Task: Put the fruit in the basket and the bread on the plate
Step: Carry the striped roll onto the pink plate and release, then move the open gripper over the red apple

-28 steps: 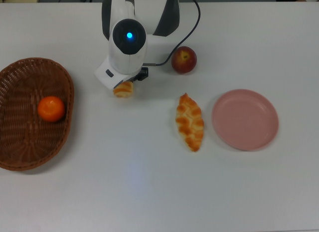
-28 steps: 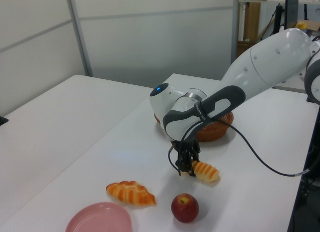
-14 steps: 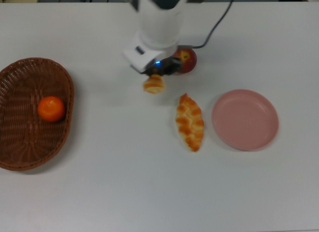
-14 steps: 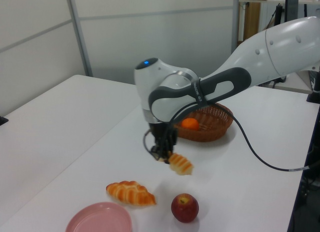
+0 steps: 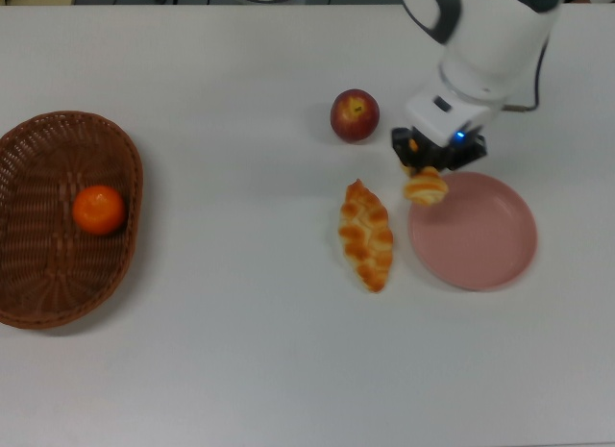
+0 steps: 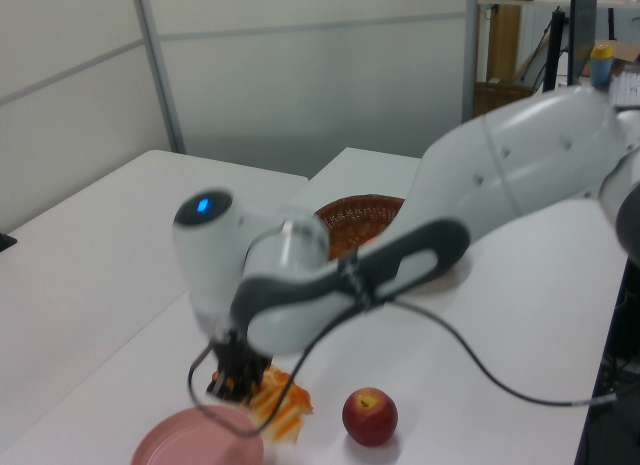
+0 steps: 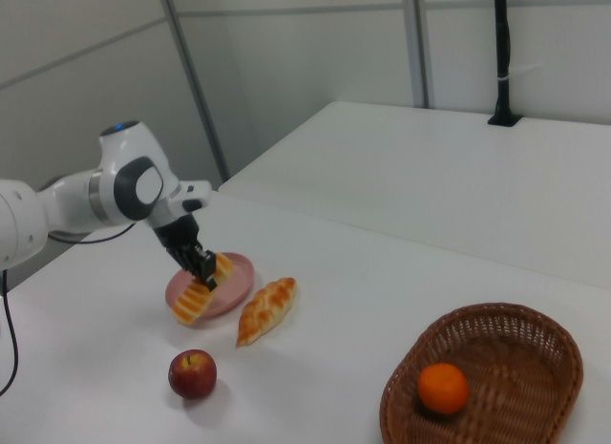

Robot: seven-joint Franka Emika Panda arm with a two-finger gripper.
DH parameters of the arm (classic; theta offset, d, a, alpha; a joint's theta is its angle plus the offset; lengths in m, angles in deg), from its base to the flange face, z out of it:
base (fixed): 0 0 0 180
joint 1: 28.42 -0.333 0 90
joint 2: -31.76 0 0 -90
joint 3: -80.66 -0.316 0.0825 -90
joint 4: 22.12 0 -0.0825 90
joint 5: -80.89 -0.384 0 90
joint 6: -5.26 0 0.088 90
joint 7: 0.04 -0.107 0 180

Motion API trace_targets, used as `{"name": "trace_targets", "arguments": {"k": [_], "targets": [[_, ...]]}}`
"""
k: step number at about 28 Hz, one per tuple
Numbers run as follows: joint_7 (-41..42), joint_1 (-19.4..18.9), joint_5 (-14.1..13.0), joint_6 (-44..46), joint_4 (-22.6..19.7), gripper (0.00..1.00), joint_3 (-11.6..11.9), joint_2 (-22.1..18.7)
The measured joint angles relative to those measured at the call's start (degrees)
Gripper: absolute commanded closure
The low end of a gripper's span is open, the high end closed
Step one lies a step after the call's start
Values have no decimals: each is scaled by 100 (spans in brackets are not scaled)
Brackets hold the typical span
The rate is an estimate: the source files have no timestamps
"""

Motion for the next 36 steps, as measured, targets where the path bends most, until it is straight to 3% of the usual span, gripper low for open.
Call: {"name": "trace_targets", "arguments": {"k": [3,9,11,12,15,23,36], "targets": [[-256,-210,14,-331,105,100,-2,264],[-441,-323,14,-771,236,95,-31,363],[-442,-322,14,-825,265,76,-32,363],[-442,-320,15,-846,272,47,-31,362],[-442,-311,33,-939,272,0,-31,379],[-444,-310,372,-1117,271,0,-31,579],[-778,-287,387,-942,560,0,-29,466]]}}
